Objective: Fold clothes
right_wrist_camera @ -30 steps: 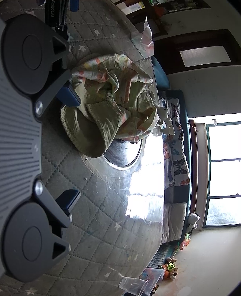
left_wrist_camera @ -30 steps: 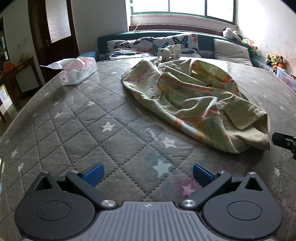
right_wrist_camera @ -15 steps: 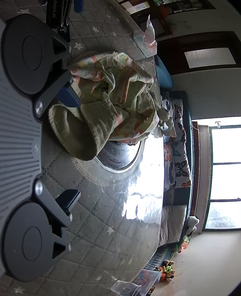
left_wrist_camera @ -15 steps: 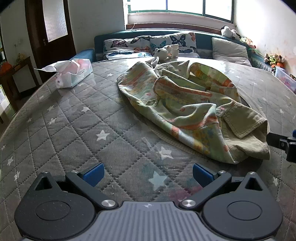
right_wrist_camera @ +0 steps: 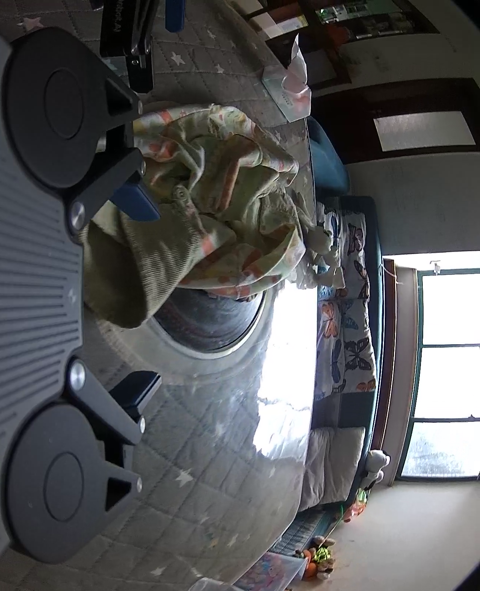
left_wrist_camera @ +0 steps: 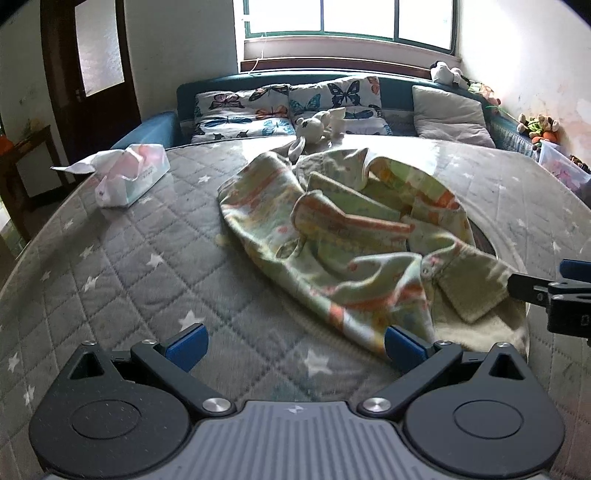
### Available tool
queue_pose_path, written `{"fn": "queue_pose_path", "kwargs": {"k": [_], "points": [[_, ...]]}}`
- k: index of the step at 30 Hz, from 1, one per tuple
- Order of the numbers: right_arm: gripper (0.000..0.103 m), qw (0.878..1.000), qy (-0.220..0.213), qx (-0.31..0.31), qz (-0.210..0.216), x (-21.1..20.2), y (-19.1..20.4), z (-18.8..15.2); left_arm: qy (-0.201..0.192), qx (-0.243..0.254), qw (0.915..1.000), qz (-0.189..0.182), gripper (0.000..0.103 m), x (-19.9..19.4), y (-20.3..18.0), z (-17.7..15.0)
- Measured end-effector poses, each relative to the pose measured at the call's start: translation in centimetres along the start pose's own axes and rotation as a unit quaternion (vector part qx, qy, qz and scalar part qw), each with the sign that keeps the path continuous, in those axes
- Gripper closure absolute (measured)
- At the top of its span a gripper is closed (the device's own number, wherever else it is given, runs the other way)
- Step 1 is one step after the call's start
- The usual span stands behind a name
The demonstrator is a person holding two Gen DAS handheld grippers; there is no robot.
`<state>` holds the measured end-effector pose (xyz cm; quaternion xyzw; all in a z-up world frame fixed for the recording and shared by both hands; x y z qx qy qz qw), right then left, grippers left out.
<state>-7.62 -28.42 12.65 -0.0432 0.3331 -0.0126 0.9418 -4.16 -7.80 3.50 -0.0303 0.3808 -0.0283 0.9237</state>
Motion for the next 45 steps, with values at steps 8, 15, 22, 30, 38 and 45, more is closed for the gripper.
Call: {"fn": "queue_pose_path", "kwargs": {"k": [8, 15, 22, 30, 38, 45], "points": [[0.028, 0.999, 0.006, -0.032, 0.013, 2.8, -0.2, 3.3, -0.009, 0.002, 0.9999, -0.014, 0.013, 1.4, -0.8, 2.9], [0.032, 0.998, 0.004, -0.069, 0.011, 6.2, 0.4, 6.7, 0.000, 0.001, 0.9999, -0.011, 0.014, 2.7, -0.3, 3.9], [0.040, 0.997, 0.022, -0.075, 0.011, 11.2, 0.6, 9.3, 0.008, -0.006, 1.0000, -0.002, 0.012, 3.9, 0.4, 4.8], [0.078, 0.997, 0.043, -0.069, 0.009, 15.9, 0.1, 10.2, 0.010, -0.009, 0.9999, 0.008, 0.005, 5.2, 0.7, 6.0], [0.101, 1.000, 0.016, 0.003, -0.013, 13.6, -4.4, 9.4, -0.004, -0.015, 0.9999, 0.003, 0.005, 6.2, -0.4, 8.1], [0.101, 0.998, 0.023, 0.042, -0.043, 11.2, -8.1, 7.0, -0.013, -0.016, 0.9996, -0.020, 0.014, 7.4, -2.7, 10.0]]}}
Point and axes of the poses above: each gripper's, at about its wrist camera, not at the fingertips, and x roughly the way its jaws point, y to its left, z to its top, the point moved 2 cm from there along x, roughly the way its jaws point, and after that the axes turned 9 degrees about -x, right-handed, at the moved point
